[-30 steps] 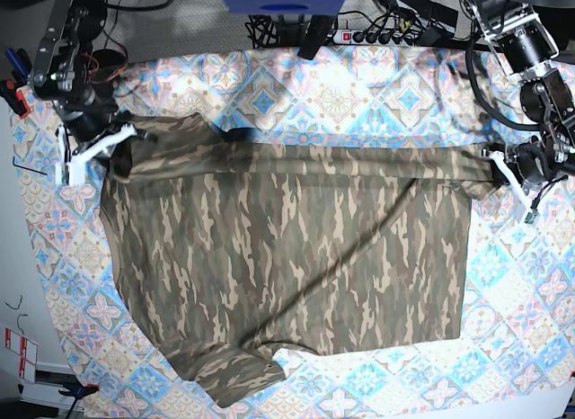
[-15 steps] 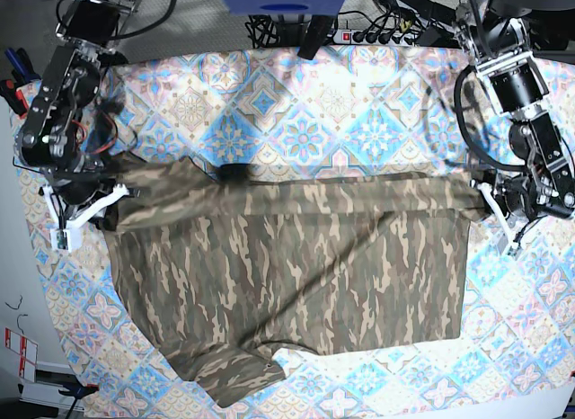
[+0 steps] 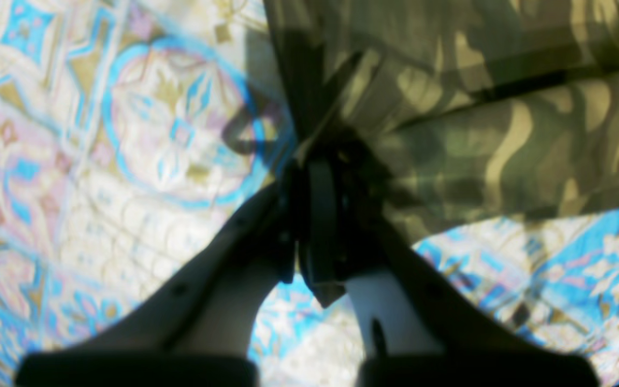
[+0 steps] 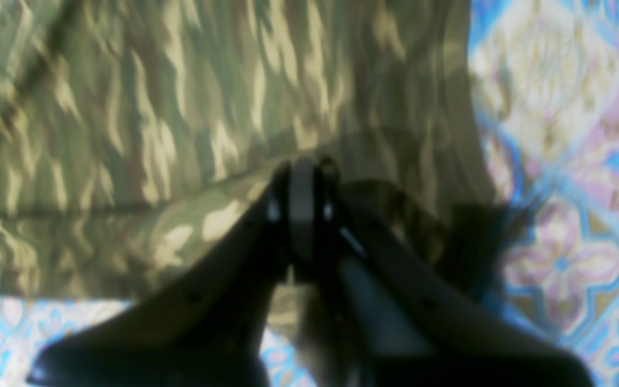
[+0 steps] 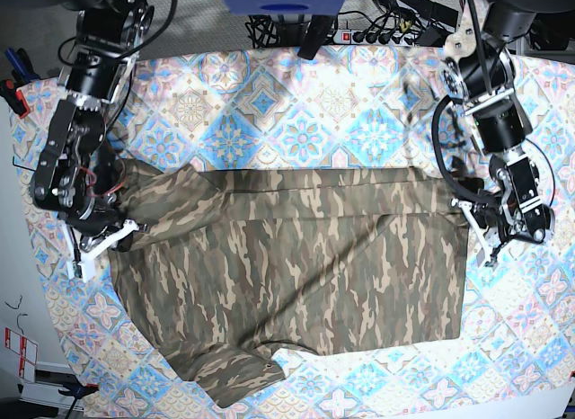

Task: Fold the T-shirt properly
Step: 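Carry both held corners toward the hem, folding the shirt over, then drag the shirt back toward the collar with both grippers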

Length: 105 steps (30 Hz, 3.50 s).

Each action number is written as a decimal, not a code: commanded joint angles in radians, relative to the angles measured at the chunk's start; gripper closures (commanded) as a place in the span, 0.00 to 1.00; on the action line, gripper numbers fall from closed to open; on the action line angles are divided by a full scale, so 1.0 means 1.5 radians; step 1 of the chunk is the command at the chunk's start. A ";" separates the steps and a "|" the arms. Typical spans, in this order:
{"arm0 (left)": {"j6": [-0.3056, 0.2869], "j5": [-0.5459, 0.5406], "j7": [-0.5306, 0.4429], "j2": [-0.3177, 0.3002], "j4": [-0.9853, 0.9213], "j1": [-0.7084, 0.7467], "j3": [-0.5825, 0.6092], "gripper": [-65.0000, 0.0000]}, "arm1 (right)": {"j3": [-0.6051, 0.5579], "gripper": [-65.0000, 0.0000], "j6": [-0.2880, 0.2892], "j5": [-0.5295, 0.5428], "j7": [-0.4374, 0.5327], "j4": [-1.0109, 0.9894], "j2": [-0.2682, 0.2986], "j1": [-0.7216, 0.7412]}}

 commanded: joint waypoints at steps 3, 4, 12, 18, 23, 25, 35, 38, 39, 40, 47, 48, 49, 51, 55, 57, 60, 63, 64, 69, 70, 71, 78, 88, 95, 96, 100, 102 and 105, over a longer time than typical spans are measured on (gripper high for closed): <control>0.002 0.010 -0.031 -0.011 -0.027 -0.043 -0.002 0.97 | -0.011 0.98 0.000 -0.044 0.013 -0.024 0.012 0.052; 0.002 0.014 -0.036 -0.011 -0.039 -0.050 -0.002 0.97 | -0.024 0.98 0.000 -0.051 0.013 -0.039 0.012 0.066; 0.002 0.021 -0.092 -0.004 -0.055 -0.065 -0.002 0.97 | -0.063 0.98 0.000 -0.054 0.083 -0.172 0.012 0.133; 0.002 0.023 -0.124 -0.004 -0.057 -0.065 -0.002 0.97 | -0.119 0.98 0.000 -0.056 0.146 -0.245 0.030 0.175; 0.002 0.025 -0.137 -0.005 -0.057 -0.065 -0.003 0.97 | -0.122 0.98 0.000 -0.110 0.193 -0.317 0.030 0.221; 0.002 0.025 -0.137 -0.005 -0.057 -0.065 -0.003 0.97 | -0.122 0.98 0.000 -0.125 0.213 -0.349 0.030 0.235; 0.002 0.026 -0.200 -0.011 -0.136 -0.067 -0.065 0.97 | -0.128 0.98 0.000 -0.132 0.334 -0.546 0.035 0.323; 0.002 0.026 -0.244 -0.024 -0.209 -0.082 -0.065 0.97 | -0.130 0.98 0.000 -0.133 0.353 -0.586 0.035 0.347; 0.002 0.026 -0.263 -0.028 -0.240 -0.084 -0.065 0.97 | -0.131 0.98 0.000 -0.134 0.363 -0.599 0.039 0.354; 0.002 0.026 -0.281 -0.033 -0.260 -0.085 -0.065 0.96 | -0.138 0.98 0.000 -0.139 0.374 -0.608 0.041 0.359; 0.002 0.025 -0.335 -0.038 -0.293 -0.091 -0.066 0.86 | -0.152 0.69 -0.001 -0.186 0.438 -0.619 0.043 0.364; 0.002 0.025 -0.335 -0.038 -0.293 -0.091 -0.066 0.80 | -0.152 0.62 -0.001 -0.188 0.439 -0.619 0.043 0.364; 0.002 0.025 -0.335 -0.038 -0.292 -0.092 -0.066 0.72 | -0.152 0.54 -0.001 -0.188 0.439 -0.619 0.043 0.364; 0.002 0.025 -0.335 -0.038 -0.276 -0.091 -0.066 0.60 | -0.152 0.44 -0.001 -0.188 0.439 -0.613 0.043 0.364; 0.002 0.020 -0.334 -0.035 -0.224 -0.083 -0.068 0.54 | -0.152 0.40 -0.001 -0.186 0.437 -0.582 0.044 0.364; 0.002 0.017 -0.334 -0.035 -0.195 -0.076 -0.068 0.56 | -0.151 0.42 -0.001 -0.185 0.430 -0.541 0.045 0.361; 0.002 0.010 -0.328 -0.030 -0.144 -0.066 -0.069 0.58 | -0.122 0.44 -0.001 -0.186 0.389 -0.472 0.045 0.323; 0.002 -0.015 -0.329 -0.025 -0.067 -0.017 -0.069 0.57 | -0.106 0.44 0.000 -0.186 0.352 -0.394 0.044 0.297; 0.002 -0.023 -0.330 -0.025 -0.032 0.007 -0.068 0.57 | -0.108 0.44 0.000 -0.186 0.339 -0.376 0.044 0.286; 0.002 -0.031 -0.329 -0.001 0.104 0.084 -0.070 0.42 | -0.104 0.44 0.000 -0.185 0.282 -0.314 0.044 0.245; 0.002 -0.034 -0.329 -0.001 0.125 0.101 -0.070 0.37 | -0.104 0.44 0.000 -0.185 0.276 -0.302 0.044 0.237; 0.002 -0.034 -0.329 -0.001 0.137 0.114 -0.070 0.34 | -0.104 0.44 0.000 -0.186 0.271 -0.289 0.044 0.226; 0.002 -0.034 -0.328 -0.003 0.089 0.128 -0.089 0.30 | -0.104 0.44 0.000 -0.188 0.268 -0.236 0.044 0.156; 0.002 -0.052 -0.329 0.001 0.053 0.126 -0.089 0.30 | -0.002 0.44 0.000 -0.184 0.222 -0.235 0.044 0.143; 0.002 -0.060 -0.332 -0.005 -0.035 0.096 -0.086 0.30 | 0.048 0.44 0.000 -0.183 0.181 -0.268 0.041 0.143; 0.002 -0.060 -0.333 -0.008 -0.065 0.085 -0.086 0.30 | 0.061 0.44 0.000 -0.183 0.175 -0.294 0.041 0.143; 0.002 -0.060 -0.334 -0.025 -0.140 0.052 -0.085 0.30 | 0.126 0.43 0.059 -0.183 0.169 -0.395 0.041 0.146; 0.002 -0.059 -0.332 -0.025 -0.148 0.048 -0.085 0.30 | 0.160 0.43 0.111 -0.184 0.169 -0.433 0.041 0.147; 0.002 -0.059 -0.330 -0.025 -0.148 0.048 -0.085 0.30 | 0.193 0.43 0.116 -0.185 0.171 -0.469 0.041 0.145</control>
